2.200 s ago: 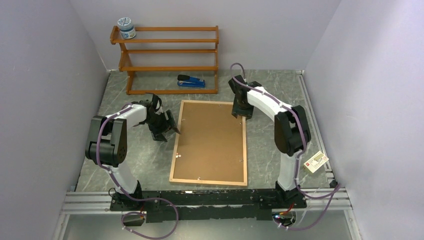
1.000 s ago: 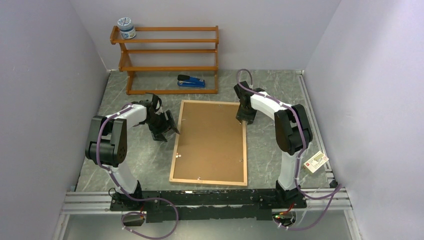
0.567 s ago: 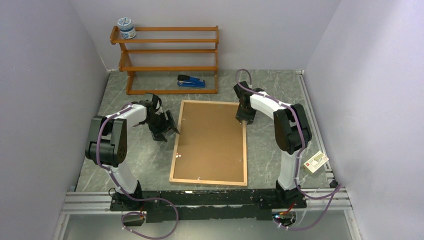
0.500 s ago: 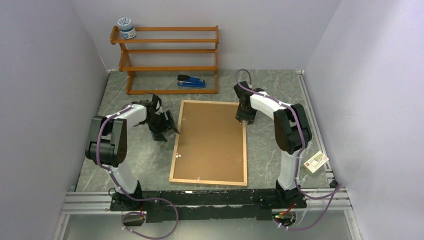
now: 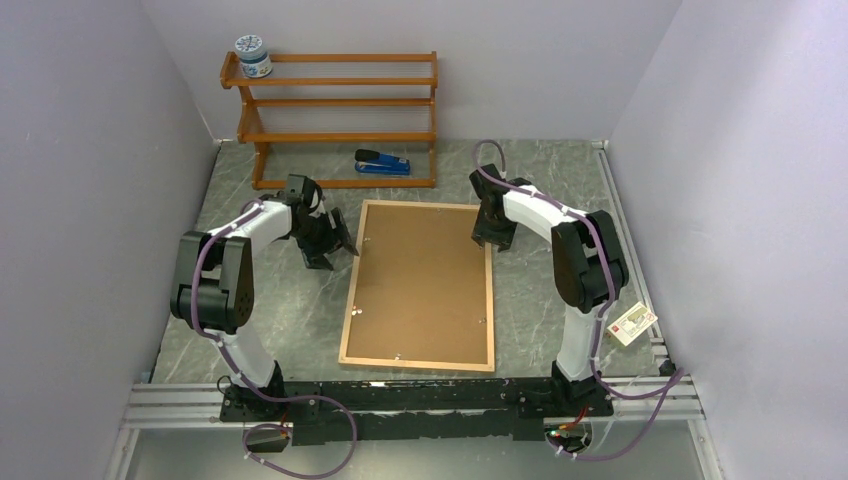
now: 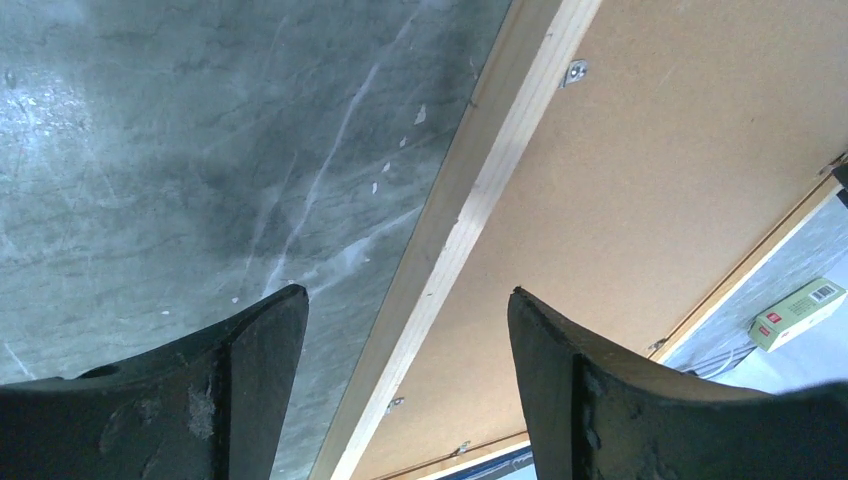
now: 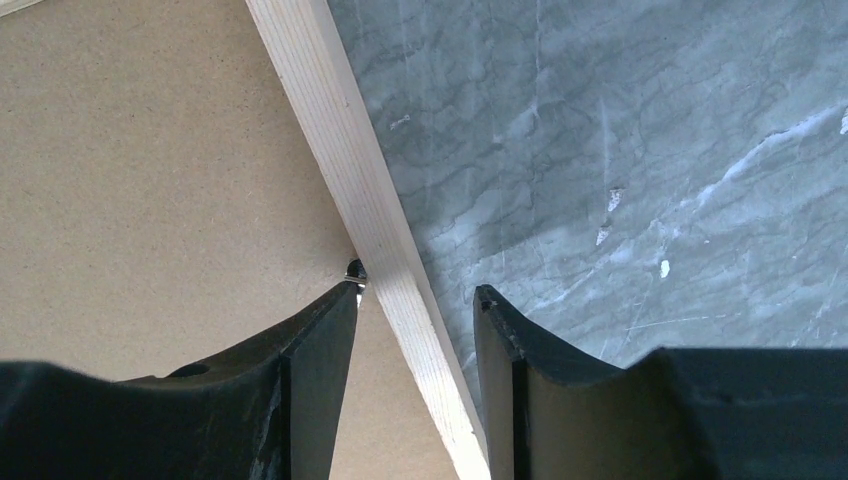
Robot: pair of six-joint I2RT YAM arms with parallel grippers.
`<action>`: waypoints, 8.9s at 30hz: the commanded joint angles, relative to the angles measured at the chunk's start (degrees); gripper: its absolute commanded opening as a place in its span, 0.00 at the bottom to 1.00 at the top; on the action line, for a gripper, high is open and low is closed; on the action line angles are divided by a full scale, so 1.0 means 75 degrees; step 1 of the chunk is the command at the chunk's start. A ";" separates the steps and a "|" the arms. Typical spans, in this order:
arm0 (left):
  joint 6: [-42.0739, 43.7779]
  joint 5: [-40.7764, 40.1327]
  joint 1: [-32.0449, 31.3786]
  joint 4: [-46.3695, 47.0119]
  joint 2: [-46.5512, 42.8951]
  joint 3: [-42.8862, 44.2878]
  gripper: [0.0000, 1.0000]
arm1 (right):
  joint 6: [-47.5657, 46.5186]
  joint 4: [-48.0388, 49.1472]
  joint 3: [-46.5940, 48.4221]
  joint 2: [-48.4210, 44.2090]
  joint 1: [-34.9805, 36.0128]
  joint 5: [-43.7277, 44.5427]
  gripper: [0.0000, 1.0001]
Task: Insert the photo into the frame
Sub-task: Install the photo frame at the center of the board.
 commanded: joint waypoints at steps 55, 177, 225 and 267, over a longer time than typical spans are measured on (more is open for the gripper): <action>-0.0200 0.2142 -0.0021 0.1150 0.0691 -0.0747 0.74 | 0.0212 -0.3120 0.2139 0.1810 0.0034 0.0797 0.38; 0.0007 0.2045 -0.0667 0.0931 0.1285 -0.0580 0.61 | 0.1096 -0.2257 0.1065 0.1224 -0.0152 0.0242 0.21; 0.0083 0.1871 -0.0667 0.0677 0.1246 -0.0460 0.61 | 0.1589 -0.1749 0.0598 0.0791 -0.0342 0.0152 0.03; 0.0336 0.2157 -0.0280 0.0317 0.0781 -0.0097 0.61 | 0.0229 -0.0339 -0.0430 -0.0085 -0.0375 -0.0023 0.24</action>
